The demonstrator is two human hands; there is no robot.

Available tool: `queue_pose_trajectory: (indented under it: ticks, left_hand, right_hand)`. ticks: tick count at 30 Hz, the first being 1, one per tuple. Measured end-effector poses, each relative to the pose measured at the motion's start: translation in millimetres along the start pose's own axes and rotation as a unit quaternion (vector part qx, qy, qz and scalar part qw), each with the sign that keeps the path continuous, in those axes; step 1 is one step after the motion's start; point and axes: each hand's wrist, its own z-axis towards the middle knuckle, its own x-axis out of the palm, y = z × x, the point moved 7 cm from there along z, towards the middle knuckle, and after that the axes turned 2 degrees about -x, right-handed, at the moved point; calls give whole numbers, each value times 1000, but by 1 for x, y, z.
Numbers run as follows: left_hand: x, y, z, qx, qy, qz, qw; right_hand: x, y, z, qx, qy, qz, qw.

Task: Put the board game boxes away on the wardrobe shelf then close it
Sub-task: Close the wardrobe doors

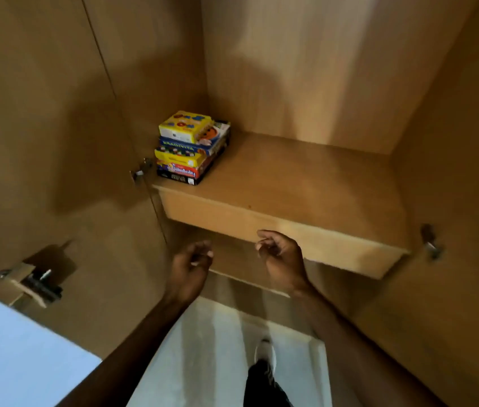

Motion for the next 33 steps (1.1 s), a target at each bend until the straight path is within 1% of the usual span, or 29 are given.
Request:
queue_pose_trajectory:
  ticks: [3,5,8,13,14,15,17,20,24,28,30,33]
  left_hand:
    - [-2,-1,-59,3,37,-27,999]
    - [3,-4,-91,-1,70,-24,997]
    - [22,-21,-144,18,101,-24,994]
    - [80,-50,-228,35,136,-33,990]
    - [98,-56,-248,34,145,-38,988]
    - [102,-55,-253,34,145,-41,988]
    - [137,-65,-290,33,171,-45,984]
    - [190,-86,-347,38,213,-32,976]
    - [240,-128,-394,61,230,-53,970]
    - [279,-185,-422,113,252,-58,959]
    - [290,-205,-427,132,255,-53,956]
    - [299,-217,-434,134,259,-52,955]
  right_hand:
    - [-25,12,-75,9,-41,-1,999]
    - [-41,20,-115,13,-62,-10,998]
    - [-79,32,-176,10,-95,-9,995]
    - [-147,36,-264,23,-136,-16,990]
    - [-169,36,-287,26,-138,-22,990]
    - [-171,35,-295,35,-127,-24,991]
    - [-213,33,-334,35,-127,-57,990]
    - [-278,28,-386,23,-147,-107,983]
    - [-343,28,-419,5,-175,-121,977]
    - [-397,41,-413,-33,-231,-151,961]
    - [-408,45,-398,-25,-228,-147,962]
    - [-411,53,-387,-38,-190,-121,973]
